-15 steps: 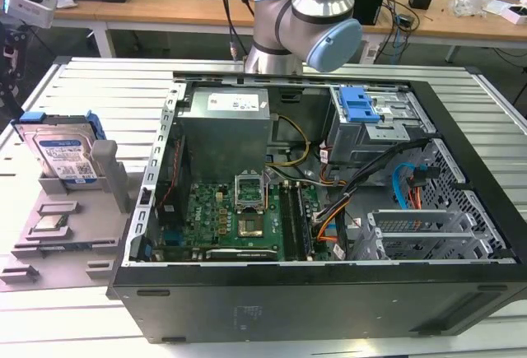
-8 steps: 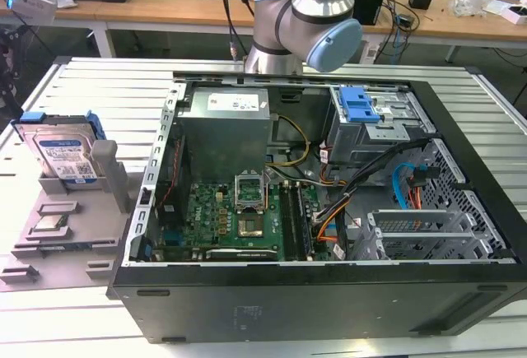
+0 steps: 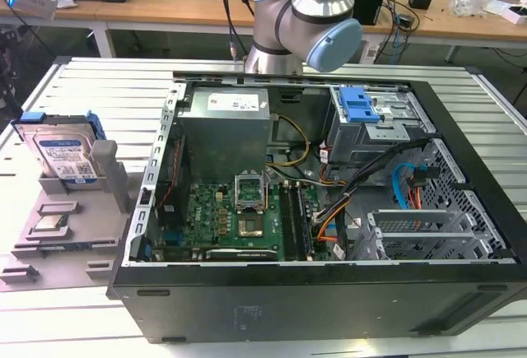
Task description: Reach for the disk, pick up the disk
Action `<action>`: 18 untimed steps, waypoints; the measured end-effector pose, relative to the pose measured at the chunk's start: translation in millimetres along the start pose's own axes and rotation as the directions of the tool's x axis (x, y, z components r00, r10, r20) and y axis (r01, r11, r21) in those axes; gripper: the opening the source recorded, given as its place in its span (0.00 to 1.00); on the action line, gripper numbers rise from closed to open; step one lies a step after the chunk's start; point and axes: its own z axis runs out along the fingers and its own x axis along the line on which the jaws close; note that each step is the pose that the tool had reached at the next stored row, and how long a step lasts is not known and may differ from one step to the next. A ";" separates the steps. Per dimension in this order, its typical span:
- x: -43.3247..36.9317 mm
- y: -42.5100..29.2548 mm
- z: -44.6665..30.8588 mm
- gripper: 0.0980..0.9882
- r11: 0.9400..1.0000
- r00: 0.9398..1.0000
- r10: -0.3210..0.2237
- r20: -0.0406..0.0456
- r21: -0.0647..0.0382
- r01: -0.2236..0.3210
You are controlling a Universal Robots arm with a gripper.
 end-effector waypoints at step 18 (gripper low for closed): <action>-1.5 -2.5 0.2 0.56 1.000 1.000 -0.003 -0.001 0.000 0.003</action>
